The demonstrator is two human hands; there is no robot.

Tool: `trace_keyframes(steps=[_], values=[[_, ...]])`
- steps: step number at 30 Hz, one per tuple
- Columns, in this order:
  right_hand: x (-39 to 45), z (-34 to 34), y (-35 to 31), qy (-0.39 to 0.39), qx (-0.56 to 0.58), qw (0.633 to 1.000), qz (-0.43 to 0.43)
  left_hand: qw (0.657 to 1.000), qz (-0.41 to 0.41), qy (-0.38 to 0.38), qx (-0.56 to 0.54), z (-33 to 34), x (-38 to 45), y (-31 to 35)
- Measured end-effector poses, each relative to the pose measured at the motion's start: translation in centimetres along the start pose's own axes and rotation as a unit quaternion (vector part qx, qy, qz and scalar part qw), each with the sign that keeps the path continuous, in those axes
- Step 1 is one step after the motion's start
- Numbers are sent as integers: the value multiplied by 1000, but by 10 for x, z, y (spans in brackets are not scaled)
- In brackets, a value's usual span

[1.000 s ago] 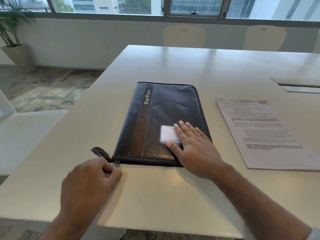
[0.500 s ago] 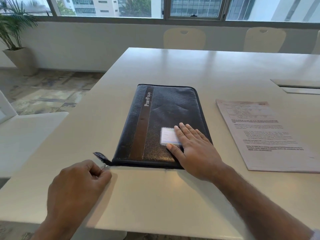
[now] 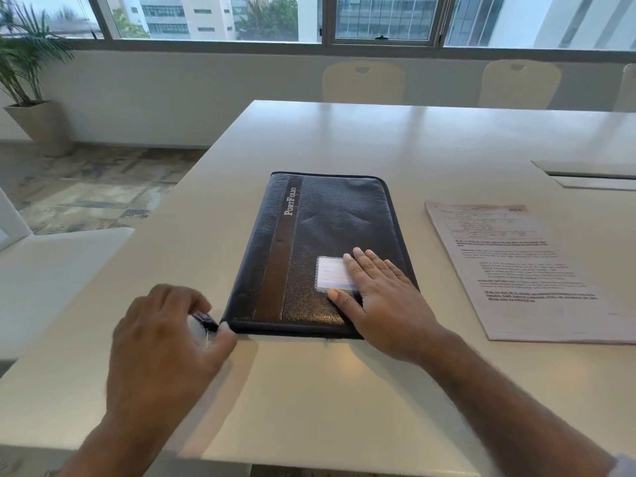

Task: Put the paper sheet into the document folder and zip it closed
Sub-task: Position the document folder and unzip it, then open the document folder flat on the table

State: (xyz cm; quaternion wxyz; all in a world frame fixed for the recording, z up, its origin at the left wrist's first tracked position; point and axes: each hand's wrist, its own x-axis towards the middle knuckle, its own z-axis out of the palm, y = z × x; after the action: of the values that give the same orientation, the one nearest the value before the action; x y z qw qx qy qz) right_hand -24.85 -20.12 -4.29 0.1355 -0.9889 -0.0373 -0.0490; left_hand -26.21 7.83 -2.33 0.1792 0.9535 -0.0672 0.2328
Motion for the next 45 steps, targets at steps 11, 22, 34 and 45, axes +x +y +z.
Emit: trace_keyframes(steps=[11,22,34,45], values=[[-9,-10,3,103,65,992,24,964,224,-130,-61,34,32,90],[-22,-24,27,131,152,948,248,945,270,-183,-2,72,22,128],[-19,-75,12,149,454,853,212,962,253,-84,-56,48,30,140],[3,-94,-21,158,549,814,101,930,146,210,-263,-4,54,124]])
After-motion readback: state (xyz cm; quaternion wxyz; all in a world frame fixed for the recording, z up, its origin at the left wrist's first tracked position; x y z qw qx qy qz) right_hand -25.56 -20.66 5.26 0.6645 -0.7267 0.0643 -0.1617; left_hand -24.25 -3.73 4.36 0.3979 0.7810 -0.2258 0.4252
